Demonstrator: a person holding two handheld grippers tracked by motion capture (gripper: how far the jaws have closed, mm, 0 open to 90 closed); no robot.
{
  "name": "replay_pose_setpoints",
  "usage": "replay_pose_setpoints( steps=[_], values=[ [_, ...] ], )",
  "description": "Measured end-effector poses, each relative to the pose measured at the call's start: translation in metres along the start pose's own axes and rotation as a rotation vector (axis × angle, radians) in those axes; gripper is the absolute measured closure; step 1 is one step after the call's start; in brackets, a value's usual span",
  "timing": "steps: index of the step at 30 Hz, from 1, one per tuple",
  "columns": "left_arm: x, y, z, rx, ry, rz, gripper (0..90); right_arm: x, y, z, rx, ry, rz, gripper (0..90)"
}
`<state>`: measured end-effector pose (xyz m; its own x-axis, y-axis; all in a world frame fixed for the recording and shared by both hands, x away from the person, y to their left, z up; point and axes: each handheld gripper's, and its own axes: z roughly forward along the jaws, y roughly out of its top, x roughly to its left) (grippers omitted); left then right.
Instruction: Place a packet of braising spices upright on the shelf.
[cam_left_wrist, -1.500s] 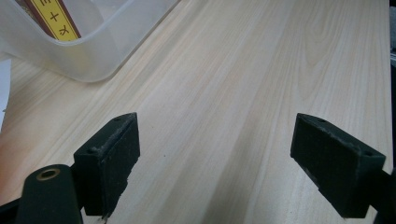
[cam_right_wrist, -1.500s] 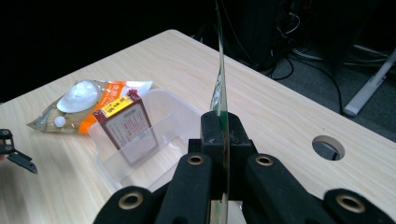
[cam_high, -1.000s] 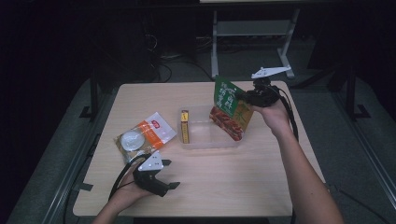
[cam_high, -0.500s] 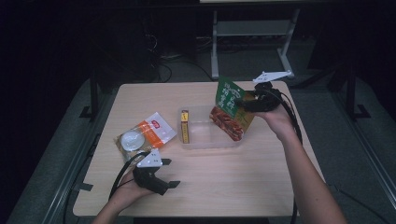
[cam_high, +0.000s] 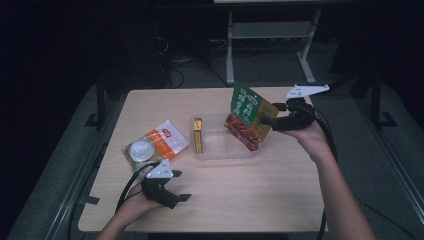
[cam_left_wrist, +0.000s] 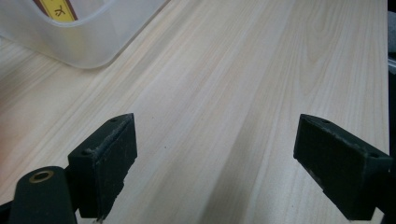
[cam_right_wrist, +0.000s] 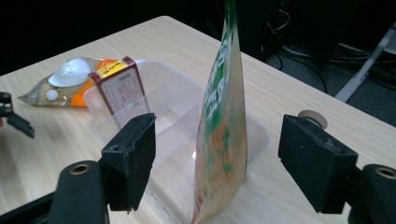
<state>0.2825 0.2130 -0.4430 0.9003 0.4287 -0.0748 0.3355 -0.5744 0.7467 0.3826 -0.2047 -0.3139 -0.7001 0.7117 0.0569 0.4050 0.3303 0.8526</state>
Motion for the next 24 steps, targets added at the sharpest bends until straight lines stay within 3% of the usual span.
replay_pose_setpoints(
  steps=[7, 11, 14, 24],
  values=[
    [0.003, -0.001, -0.001, 0.001, -0.002, -0.017, 13.4, 0.008, -0.021, -0.016, -0.013, -0.014, -0.044, 25.2],
    [0.004, 0.0, -0.003, 0.005, 0.003, -0.015, 13.4, 0.01, -0.036, -0.024, -0.02, -0.009, -0.046, 24.2],
    [0.004, 0.0, -0.004, -0.02, -0.011, -0.046, 13.3, 0.012, -0.047, -0.026, -0.001, -0.005, -0.042, 22.9],
    [0.005, 0.0, -0.01, -0.022, -0.015, -0.063, 12.8, 0.028, -0.088, -0.021, 0.058, 0.08, -0.059, 22.2]
  ],
)
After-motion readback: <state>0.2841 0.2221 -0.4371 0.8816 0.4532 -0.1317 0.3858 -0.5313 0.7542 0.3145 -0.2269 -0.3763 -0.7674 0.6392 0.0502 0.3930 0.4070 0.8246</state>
